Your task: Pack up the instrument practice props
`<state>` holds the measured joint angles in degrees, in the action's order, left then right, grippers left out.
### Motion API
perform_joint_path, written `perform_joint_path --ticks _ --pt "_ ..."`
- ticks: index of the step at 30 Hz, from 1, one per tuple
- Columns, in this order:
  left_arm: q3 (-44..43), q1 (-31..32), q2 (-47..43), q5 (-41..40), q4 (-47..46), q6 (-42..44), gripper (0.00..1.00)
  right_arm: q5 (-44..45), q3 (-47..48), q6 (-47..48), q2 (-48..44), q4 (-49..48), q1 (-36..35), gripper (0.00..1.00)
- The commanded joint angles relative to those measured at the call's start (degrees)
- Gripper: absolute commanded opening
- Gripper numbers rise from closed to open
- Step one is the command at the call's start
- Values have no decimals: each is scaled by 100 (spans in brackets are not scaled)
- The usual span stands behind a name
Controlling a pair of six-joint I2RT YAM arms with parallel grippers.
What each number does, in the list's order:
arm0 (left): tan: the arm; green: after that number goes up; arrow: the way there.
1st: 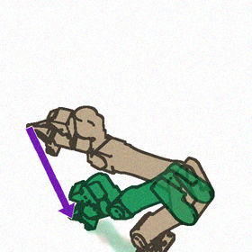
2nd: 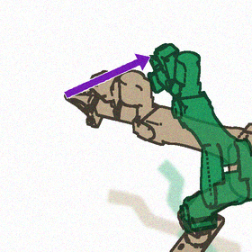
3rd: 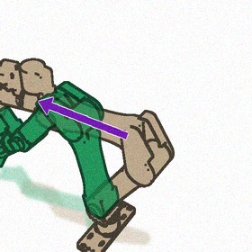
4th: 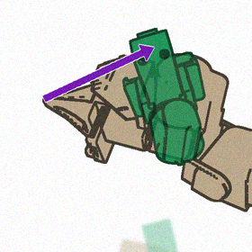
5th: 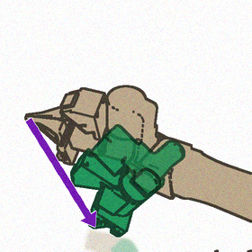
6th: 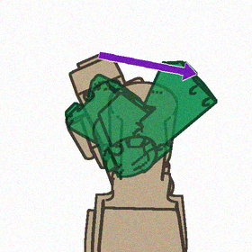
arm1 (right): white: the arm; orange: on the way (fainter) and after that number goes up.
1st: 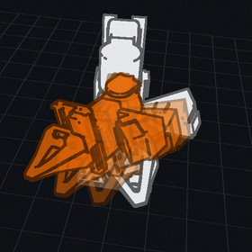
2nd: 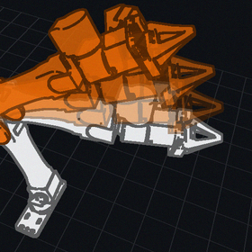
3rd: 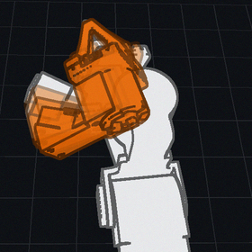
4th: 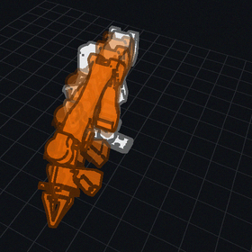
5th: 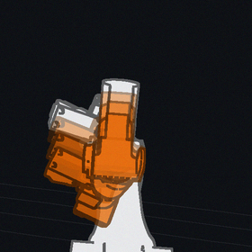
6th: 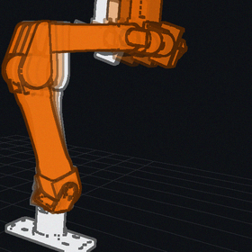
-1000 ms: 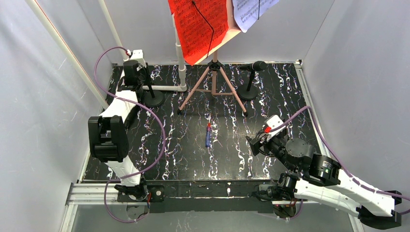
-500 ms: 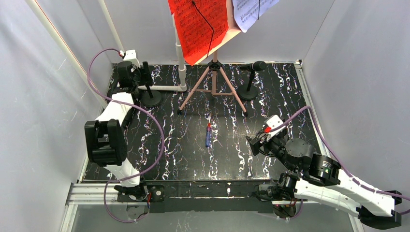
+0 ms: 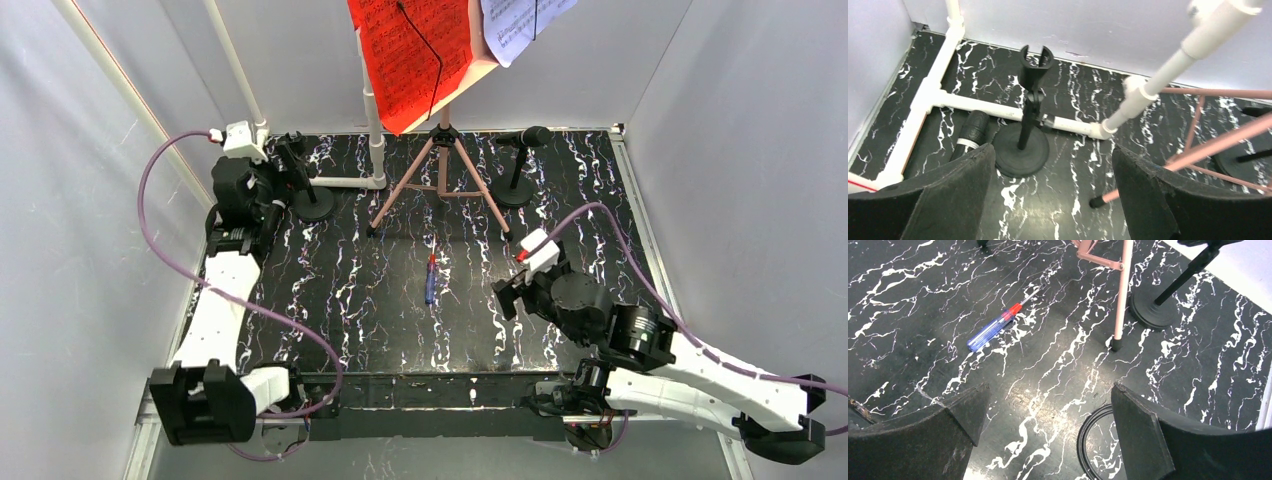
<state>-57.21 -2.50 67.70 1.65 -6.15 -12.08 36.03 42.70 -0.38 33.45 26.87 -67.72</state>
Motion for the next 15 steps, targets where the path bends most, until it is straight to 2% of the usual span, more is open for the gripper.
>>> perform_joint_path --ticks 1,10,15 --pt "346 0 -757 573 535 -464 85 13 414 -461 418 -197 -2 99" --pt "513 7 -2040 1692 1768 -639 91 295 813 -1081 1378 151 -4 99" --pt "753 16 -2681 1487 2193 -427 97 344 1208 -1208 2123 428 244 99"
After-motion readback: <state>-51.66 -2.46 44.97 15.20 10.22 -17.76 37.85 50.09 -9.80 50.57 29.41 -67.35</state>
